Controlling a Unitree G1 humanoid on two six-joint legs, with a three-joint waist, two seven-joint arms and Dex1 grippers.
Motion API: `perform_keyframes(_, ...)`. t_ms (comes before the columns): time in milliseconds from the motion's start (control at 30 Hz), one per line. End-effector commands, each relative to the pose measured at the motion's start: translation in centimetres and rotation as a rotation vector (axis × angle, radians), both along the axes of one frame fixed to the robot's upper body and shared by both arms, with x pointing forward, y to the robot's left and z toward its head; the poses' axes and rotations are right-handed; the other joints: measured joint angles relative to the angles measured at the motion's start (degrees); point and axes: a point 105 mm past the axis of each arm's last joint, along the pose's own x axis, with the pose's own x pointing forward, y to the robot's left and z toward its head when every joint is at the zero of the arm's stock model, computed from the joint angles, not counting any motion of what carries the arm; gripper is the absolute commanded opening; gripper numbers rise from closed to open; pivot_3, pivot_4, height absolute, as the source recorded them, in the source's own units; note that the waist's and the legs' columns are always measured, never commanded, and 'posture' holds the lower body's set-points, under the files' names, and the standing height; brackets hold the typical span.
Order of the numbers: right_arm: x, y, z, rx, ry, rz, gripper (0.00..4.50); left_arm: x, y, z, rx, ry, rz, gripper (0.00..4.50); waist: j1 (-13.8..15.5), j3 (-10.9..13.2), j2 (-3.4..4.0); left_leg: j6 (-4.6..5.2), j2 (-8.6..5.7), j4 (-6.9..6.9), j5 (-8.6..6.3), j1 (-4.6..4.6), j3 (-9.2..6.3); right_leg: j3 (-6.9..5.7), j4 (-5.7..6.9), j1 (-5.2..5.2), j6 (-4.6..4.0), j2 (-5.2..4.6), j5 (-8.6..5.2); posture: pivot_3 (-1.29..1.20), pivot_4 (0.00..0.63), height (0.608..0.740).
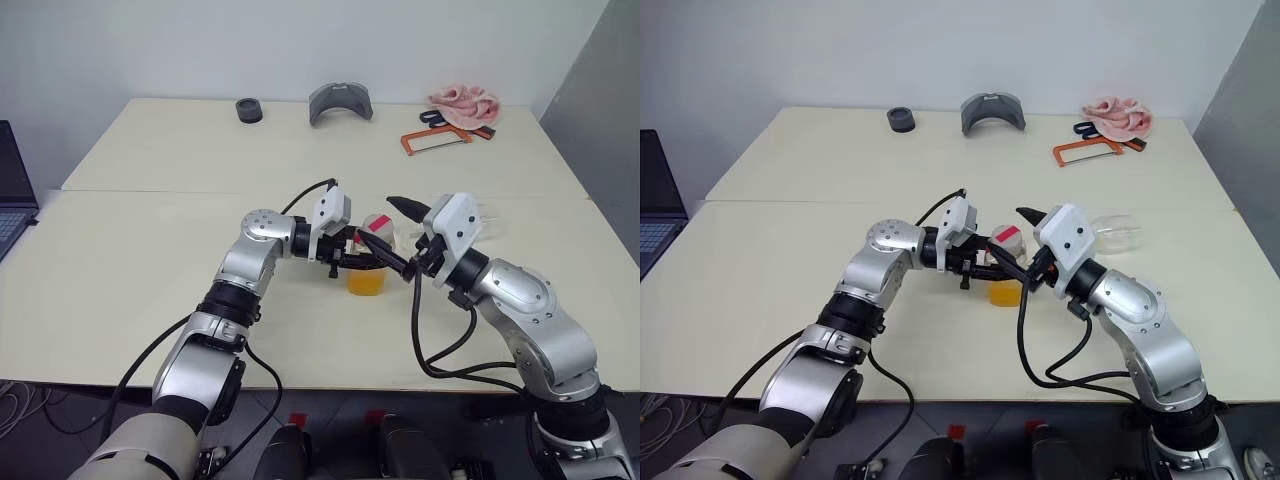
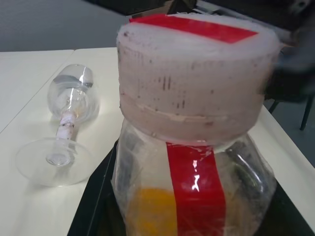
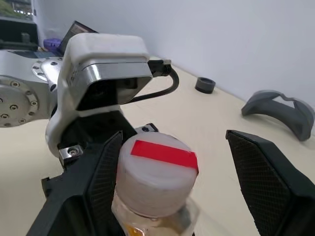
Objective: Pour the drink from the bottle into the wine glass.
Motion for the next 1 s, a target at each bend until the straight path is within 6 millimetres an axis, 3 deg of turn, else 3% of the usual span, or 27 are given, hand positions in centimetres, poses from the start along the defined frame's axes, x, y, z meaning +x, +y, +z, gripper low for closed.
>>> perform_keyframes(33, 0.4, -1.6, 1.3, 0.005, -0.061, -0.073, 3.57, -0.2, -0.3, 1.3, -0.03, -0.053, -0.023, 1.77, 0.0, 0.0, 0.0, 0.0, 0.0, 0.0, 0.0, 0.0, 0.01, 0.01, 0.0, 0.0, 0.0, 0.0, 0.0, 0.0, 0.15, 0.74)
perform_keyframes(233, 0.1, -3.4, 1.2, 0.005, -0.028, -0.104, 3.57, -0.2, -0.2, 1.2, -0.027, -0.051, -0.021, 1.77, 0.0, 0.0, 0.0, 0.01, -0.01, 0.0, -0.01, -0.01, 0.01, 0.01, 0.0, 0.0, 0.0, 0.0, 0.0, 0.0, 0.15, 0.74)
perform_keyframes(467, -1.1, -3.8, 1.5, 0.021, 0.015, -0.045, 3.57, -0.2, -0.1, 1.1, -0.023, -0.047, -0.023, 1.76, 0.0, 0.0, 0.0, 0.02, 0.0, 0.0, -0.01, -0.01, 0.01, 0.01, 0.0, 0.0, 0.0, 0.01, 0.0, 0.0, 0.15, 0.74)
perform_keyframes(767, -3.3, -2.8, 0.8, -0.013, 0.104, 0.113, 3.57, 0.0, -0.1, 1.2, -0.021, -0.049, -0.018, 1.76, 0.0, 0.0, 0.0, 0.02, -0.01, 0.0, -0.01, 0.0, 0.03, 0.01, -0.01, 0.02, 0.0, 0.02, 0.0, 0.0, 0.15, 0.74)
perform_keyframes(1000, -3.5, -2.0, 1.1, 0.003, 0.11, 0.142, 3.57, 0.1, 0.0, 1.2, -0.022, -0.05, -0.014, 1.76, 0.1, 0.0, 0.0, 0.02, -0.01, 0.0, -0.01, -0.01, 0.02, 0.01, -0.01, 0.02, 0.0, 0.01, 0.0, 0.0, 0.15, 0.74)
